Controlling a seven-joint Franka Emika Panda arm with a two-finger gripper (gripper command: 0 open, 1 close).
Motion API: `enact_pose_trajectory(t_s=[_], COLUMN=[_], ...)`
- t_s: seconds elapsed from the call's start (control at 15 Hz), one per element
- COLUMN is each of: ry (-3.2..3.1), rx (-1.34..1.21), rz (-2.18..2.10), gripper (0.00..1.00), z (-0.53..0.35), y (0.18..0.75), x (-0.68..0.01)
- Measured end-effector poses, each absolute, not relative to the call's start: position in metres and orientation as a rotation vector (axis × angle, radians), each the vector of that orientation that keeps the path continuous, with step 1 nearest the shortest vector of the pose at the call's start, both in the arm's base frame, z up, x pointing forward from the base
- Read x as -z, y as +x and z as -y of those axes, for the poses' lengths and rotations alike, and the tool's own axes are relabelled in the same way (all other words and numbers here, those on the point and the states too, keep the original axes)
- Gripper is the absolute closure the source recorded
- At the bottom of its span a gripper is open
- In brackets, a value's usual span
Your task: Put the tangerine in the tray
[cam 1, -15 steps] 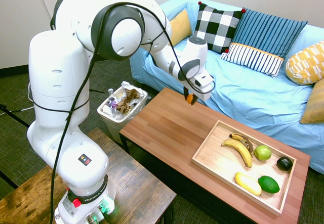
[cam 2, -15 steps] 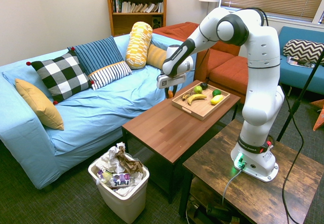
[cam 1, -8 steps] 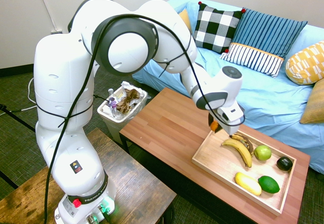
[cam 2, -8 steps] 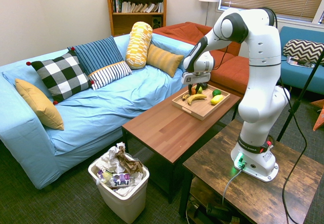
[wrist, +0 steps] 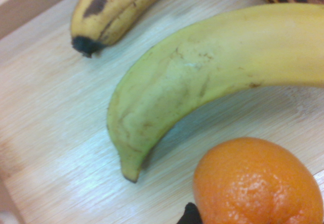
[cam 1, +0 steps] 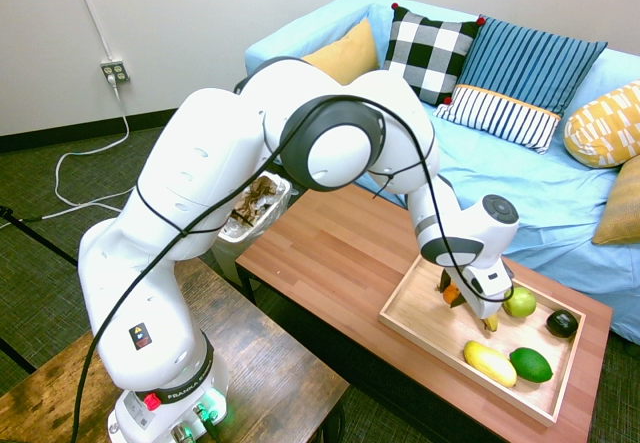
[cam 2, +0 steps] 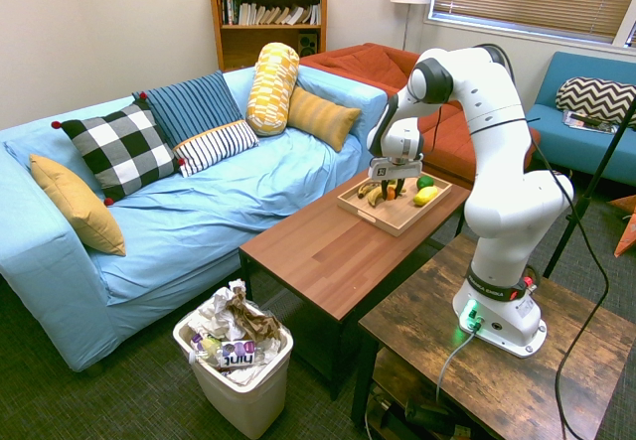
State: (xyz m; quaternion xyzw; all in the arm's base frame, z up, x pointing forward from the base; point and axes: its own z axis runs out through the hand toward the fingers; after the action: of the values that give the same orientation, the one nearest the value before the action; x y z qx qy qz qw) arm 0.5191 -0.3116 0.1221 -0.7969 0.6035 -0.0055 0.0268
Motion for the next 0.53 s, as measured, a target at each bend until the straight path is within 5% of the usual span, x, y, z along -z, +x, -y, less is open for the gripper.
enact_pose_trajectory(t_s=[0.2,0.27,0.53], ry=[-2.459,-2.461,-2.483], rx=[-0.017,-0.020,-0.027], rz=[-1.866,-1.862,-1.826], gripper=[1.00,0.00,0.00], z=[0.316,0.317,0.318], y=[0.520,0.521,0.521], x=[-0.100,-0.096,-0.097])
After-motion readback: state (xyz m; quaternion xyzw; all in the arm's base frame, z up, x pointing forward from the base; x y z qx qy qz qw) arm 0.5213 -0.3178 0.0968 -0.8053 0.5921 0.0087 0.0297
